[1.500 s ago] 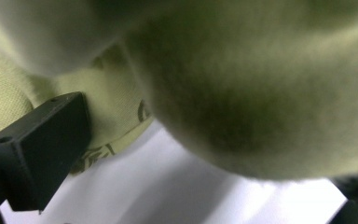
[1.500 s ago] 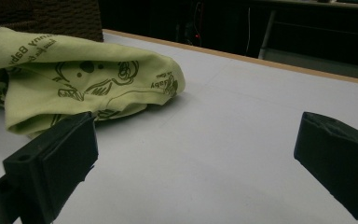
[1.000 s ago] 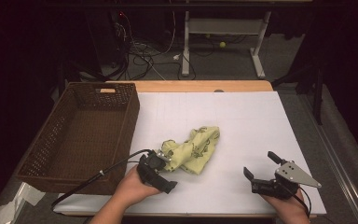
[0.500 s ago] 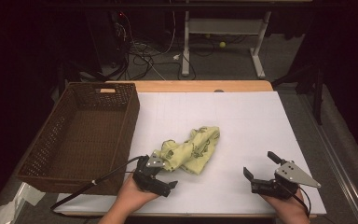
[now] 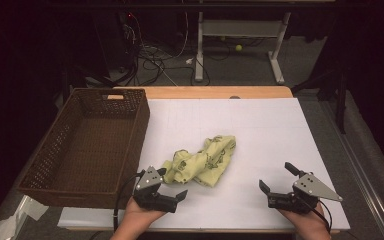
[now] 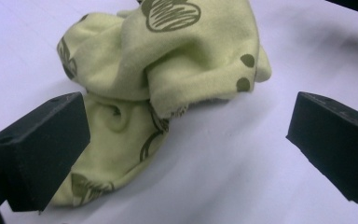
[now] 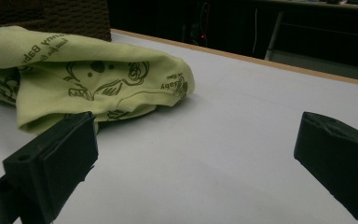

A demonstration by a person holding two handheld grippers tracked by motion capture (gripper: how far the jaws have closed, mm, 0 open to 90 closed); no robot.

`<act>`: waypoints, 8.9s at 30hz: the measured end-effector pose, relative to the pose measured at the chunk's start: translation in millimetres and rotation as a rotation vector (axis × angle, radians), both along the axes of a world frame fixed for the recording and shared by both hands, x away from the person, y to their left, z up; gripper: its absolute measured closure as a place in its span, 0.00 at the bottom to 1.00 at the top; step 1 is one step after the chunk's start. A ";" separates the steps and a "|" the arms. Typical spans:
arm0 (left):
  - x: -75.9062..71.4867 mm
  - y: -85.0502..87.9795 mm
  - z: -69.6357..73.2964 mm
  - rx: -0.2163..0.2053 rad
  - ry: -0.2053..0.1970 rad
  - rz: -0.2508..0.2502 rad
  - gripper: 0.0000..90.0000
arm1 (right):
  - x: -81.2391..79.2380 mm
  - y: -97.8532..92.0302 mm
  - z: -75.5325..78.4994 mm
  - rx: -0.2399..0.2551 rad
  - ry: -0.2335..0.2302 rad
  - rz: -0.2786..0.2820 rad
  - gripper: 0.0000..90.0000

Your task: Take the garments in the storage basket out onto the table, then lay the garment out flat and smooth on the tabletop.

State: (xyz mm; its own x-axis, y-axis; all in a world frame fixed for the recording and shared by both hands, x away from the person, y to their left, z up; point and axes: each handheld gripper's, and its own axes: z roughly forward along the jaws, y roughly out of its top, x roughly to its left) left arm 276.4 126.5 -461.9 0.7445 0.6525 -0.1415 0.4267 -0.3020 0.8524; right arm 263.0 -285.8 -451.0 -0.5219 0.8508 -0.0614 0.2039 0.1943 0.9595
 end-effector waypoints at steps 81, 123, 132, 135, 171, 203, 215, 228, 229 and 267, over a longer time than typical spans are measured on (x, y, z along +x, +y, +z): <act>7.6 -15.2 7.4 -0.092 -0.030 -0.040 0.00 | 48.4 -4.7 -2.9 -0.066 0.227 -0.041 1.00; 7.5 -21.1 1.3 -0.156 0.011 -0.075 0.00 | 11.5 -70.3 10.1 -0.041 0.227 -0.133 0.99; 7.5 -20.9 1.5 -0.163 0.004 -0.076 0.00 | 10.2 -73.3 13.9 -0.017 0.200 -0.166 0.72; 7.6 -22.4 0.7 -0.163 0.004 -0.073 0.00 | -1.0 -61.8 30.5 -0.013 0.115 -0.150 0.66; 8.1 -25.3 0.3 -0.161 0.006 -0.082 0.00 | -18.0 -0.9 34.8 -0.175 0.092 0.051 0.96; 13.8 -41.6 -0.3 -0.153 0.008 -0.131 0.00 | -29.3 -63.1 38.2 -0.038 0.098 -0.125 0.60; 13.8 -40.9 0.1 -0.151 0.007 -0.131 0.00 | -5.7 -3.7 0.4 -0.236 0.328 0.041 0.39; 11.7 -41.4 0.9 -0.156 0.007 -0.131 0.00 | -0.6 4.0 -15.9 -0.346 0.367 0.035 0.89; 11.6 -41.2 1.1 -0.157 0.007 -0.130 0.00 | 0.4 2.8 -15.7 -0.329 0.372 0.036 0.90; -1.0 -11.5 1.7 -0.175 0.005 -0.042 0.00 | 11.9 145.4 -5.7 -0.234 0.240 0.341 0.69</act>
